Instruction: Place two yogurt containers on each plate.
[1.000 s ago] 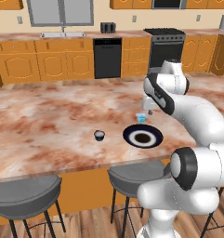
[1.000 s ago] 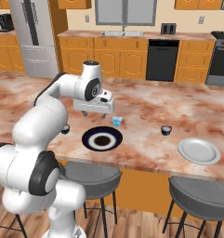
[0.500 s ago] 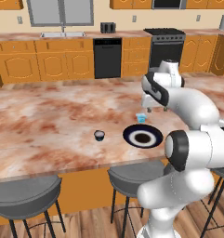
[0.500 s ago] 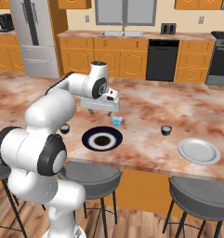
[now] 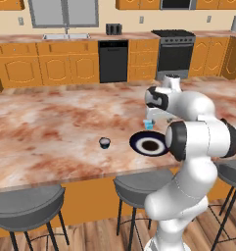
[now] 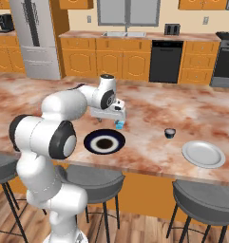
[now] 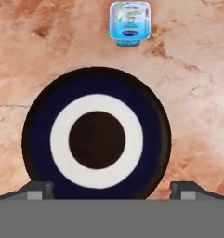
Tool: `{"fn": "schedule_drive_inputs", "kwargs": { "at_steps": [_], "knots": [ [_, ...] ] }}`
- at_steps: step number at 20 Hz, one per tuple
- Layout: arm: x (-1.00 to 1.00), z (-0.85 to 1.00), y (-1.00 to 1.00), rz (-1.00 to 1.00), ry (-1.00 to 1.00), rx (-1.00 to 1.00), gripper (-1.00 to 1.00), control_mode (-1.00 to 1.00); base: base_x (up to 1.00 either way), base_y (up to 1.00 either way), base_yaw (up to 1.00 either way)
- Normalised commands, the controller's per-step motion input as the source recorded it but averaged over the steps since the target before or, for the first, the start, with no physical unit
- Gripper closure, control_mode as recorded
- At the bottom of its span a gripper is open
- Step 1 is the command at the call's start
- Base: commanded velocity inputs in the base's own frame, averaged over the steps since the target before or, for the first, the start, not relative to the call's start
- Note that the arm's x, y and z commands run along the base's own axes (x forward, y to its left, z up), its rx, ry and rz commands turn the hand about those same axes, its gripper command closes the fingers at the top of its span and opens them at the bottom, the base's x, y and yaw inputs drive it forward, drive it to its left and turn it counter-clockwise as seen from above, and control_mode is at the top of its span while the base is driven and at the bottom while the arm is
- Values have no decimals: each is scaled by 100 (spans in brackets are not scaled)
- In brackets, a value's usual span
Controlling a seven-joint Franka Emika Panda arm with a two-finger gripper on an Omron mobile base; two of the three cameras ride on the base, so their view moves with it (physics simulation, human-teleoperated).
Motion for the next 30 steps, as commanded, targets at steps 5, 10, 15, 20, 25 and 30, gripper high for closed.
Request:
{"fn": "schedule_drive_inputs", "kwargs": {
  "at_steps": [5,10,15,20,25,30],
  "knots": [
    [75,-33,-12,1,0,0,-100,-100,0,0,0],
    [71,-16,0,0,0,0,-100,-100,0,0,0],
    [68,-25,0,0,0,0,-100,-100,0,0,0],
    [55,-38,-5,3,0,0,-100,-100,0,0,0],
    [35,-36,-15,3,0,0,-100,-100,0,0,0],
    [41,-36,0,2,0,0,-100,-100,0,0,0]
  ]
}}
